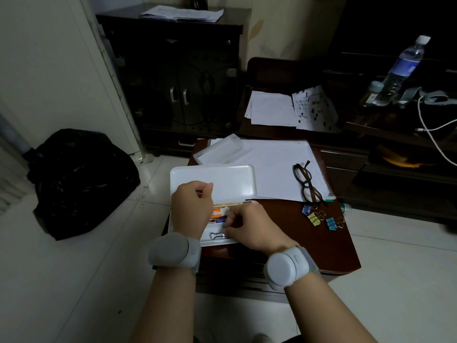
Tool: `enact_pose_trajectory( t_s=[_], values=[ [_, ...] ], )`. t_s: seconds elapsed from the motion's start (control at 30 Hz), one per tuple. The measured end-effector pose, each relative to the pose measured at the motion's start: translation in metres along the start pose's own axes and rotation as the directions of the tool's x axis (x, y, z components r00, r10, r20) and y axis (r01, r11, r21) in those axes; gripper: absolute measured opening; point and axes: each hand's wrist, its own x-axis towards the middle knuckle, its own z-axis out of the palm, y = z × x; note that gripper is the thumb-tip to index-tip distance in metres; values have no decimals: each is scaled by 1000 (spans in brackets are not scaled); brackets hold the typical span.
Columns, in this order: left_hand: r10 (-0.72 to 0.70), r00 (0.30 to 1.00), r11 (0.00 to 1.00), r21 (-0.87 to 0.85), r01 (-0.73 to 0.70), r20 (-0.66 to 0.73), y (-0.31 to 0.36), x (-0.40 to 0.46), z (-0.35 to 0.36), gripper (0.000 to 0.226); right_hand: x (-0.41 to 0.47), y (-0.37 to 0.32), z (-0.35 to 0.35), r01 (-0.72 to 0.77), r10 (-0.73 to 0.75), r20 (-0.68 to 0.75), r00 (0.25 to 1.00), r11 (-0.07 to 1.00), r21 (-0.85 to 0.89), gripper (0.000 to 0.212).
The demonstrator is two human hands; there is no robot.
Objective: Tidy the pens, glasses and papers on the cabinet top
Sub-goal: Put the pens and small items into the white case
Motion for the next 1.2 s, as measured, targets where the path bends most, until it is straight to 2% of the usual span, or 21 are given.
enact_pose_trajectory(
  t_s=[0.23,0.67,0.83,0.93,1.03,1.2],
  values=[
    [-11,1000,1000,1,11,7,1,-1,1,21,3,4,1,12,-11,7,1000,999,-50,8],
    [-10,1000,1000,10,9,23,1,-1,0,22,5,8,3,29,-28,13,1000,999,-38,9],
    [-24,999,999,37,22,48,2,-3,1,21,1,6,0,-21,20,15,1000,999,33,15],
    [-25,997,999,47,22,74,3,-4,2,21,1,4,-7,-79,81,-57,995,996,42,24],
    [9,991,999,32,-13,134,5,-6,4,21,-1,9,-23,-174,175,-223,959,984,21,26],
    [51,956,997,37,-64,287,8,-11,9,22,-14,32,-61,-433,355,-504,787,900,-43,20]
  ],
)
